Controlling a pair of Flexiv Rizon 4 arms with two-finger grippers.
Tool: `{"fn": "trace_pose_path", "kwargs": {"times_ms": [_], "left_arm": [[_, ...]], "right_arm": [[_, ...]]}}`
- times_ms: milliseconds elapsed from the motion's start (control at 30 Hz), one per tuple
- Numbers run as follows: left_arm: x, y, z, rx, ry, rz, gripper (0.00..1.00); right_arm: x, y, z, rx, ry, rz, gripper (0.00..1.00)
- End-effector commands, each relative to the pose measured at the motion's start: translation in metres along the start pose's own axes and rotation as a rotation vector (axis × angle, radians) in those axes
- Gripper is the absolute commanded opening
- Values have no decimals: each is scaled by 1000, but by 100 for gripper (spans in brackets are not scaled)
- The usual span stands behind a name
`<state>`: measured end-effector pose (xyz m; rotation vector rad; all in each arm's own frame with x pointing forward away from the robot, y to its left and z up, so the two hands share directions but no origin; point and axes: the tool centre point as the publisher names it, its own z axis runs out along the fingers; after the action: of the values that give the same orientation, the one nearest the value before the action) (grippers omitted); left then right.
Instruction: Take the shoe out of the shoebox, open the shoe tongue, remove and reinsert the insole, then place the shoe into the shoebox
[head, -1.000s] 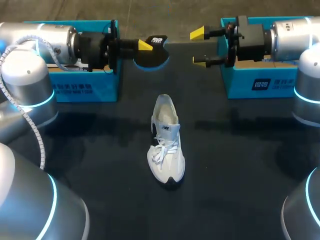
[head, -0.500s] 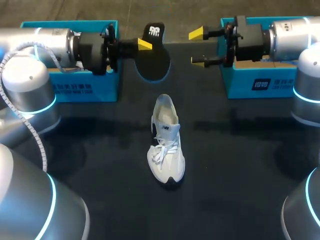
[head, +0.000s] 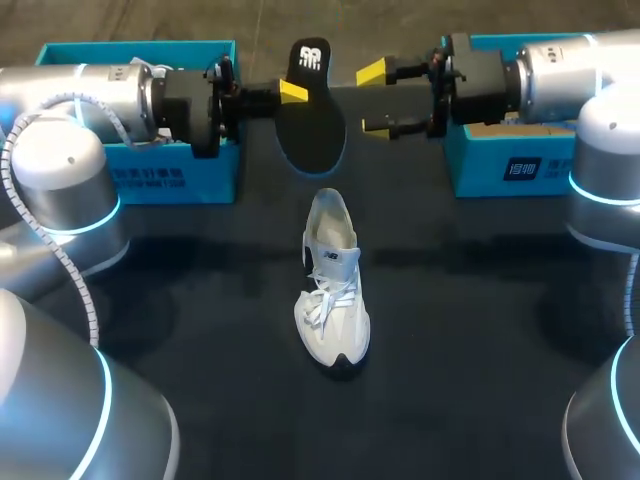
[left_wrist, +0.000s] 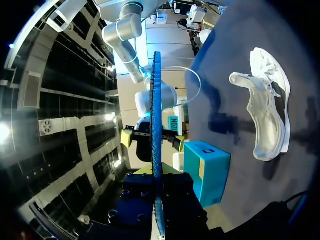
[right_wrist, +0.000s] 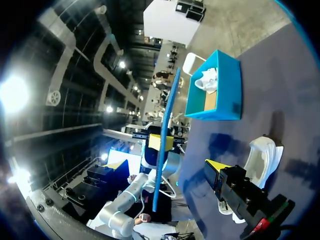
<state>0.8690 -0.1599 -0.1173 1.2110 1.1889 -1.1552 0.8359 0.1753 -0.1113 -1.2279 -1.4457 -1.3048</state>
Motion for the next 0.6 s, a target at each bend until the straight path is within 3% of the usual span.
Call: {"fn": "trace_pose_path", "kwargs": {"times_ms": [33, 500, 600], "left_arm": [[3, 7, 8, 7, -9, 16, 0], [4, 13, 27, 10, -42, 19, 0], [3, 12, 30, 10, -56, 20, 0]], "right_arm": [[3, 0, 9, -2, 1, -2, 100], [7, -6, 33, 44, 9, 21, 100], [7, -7, 37, 50, 13, 23, 90]]}}
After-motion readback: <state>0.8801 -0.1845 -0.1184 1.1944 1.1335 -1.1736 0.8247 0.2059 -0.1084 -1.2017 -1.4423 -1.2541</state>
